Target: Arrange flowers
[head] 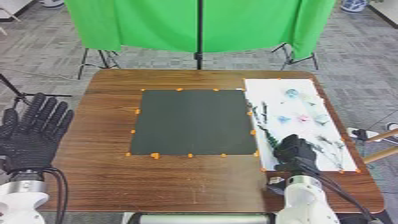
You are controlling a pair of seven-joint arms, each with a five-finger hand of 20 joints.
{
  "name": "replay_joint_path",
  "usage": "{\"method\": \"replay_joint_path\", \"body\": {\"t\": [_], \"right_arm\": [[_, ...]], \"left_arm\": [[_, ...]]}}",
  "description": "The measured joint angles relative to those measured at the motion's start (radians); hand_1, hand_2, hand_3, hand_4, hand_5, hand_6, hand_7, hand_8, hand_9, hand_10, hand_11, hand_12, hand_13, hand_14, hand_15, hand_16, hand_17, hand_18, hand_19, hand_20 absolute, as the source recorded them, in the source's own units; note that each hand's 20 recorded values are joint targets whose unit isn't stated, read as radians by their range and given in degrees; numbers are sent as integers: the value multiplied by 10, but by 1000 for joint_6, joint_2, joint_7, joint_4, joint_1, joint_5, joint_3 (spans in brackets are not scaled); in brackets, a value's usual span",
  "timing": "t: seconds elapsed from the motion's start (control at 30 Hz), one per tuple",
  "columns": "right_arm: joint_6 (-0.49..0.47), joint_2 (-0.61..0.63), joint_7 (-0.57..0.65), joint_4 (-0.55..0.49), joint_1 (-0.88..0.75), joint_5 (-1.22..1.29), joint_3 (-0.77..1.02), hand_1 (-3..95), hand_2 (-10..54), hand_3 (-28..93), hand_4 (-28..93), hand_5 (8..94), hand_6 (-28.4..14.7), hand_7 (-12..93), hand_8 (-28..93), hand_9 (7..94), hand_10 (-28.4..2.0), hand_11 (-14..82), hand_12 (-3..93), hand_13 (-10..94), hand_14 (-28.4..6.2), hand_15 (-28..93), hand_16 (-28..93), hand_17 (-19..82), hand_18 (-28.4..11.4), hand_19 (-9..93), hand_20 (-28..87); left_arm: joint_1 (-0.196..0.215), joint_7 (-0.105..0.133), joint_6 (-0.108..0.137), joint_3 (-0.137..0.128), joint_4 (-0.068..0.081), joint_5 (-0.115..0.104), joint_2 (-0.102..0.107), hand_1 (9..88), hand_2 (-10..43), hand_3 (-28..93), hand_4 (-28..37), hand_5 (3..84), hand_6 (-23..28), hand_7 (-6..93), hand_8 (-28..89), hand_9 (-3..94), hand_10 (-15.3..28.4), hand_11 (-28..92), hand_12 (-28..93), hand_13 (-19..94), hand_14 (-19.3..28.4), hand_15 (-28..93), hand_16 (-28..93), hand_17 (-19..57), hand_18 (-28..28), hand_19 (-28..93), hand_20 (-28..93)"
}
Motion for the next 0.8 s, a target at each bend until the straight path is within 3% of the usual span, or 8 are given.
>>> {"method": "replay_joint_path", "body": {"t": [0.1, 0.3, 0.6, 0.8], "right_arm": [[91, 6, 25, -11, 18, 123, -13, 616, -95, 741, -218, 740, -1, 475, 175, 843, -95, 206, 517, 701, -80, 575, 517, 377, -250, 835, 346], [247, 6, 3, -24, 77, 115, -73, 612, -95, 744, -211, 737, -3, 484, 174, 839, -97, 218, 519, 695, -86, 588, 513, 375, -251, 839, 346], [222, -1, -65, -45, 219, 119, -157, 597, -95, 756, -191, 728, -5, 498, 167, 831, -101, 246, 527, 686, -101, 621, 511, 372, -255, 848, 351], [141, -86, -50, 51, 356, 147, -258, 584, -95, 764, -172, 727, -6, 500, 167, 839, -104, 272, 527, 713, -108, 653, 493, 396, -270, 879, 353]], "left_arm": [[1, 0, 0, 0, -1, -3, 0, 253, 130, 729, -283, 468, 72, 107, -78, 396, 134, 147, 118, 302, 141, 293, -37, 9, 111, 220, 130], [1, 1, 7, 0, -1, -16, 1, 253, 130, 728, -283, 468, 72, 107, -78, 396, 135, 147, 119, 302, 141, 294, -37, 9, 111, 220, 130], [9, 8, 12, -25, -3, -21, 4, 253, 130, 729, -283, 469, 72, 108, -78, 397, 135, 149, 119, 303, 142, 295, -38, 9, 111, 220, 130], [13, 19, 22, -24, -3, -25, 18, 253, 130, 728, -283, 469, 73, 109, -78, 398, 134, 149, 119, 304, 142, 295, -37, 9, 111, 220, 130]]}}
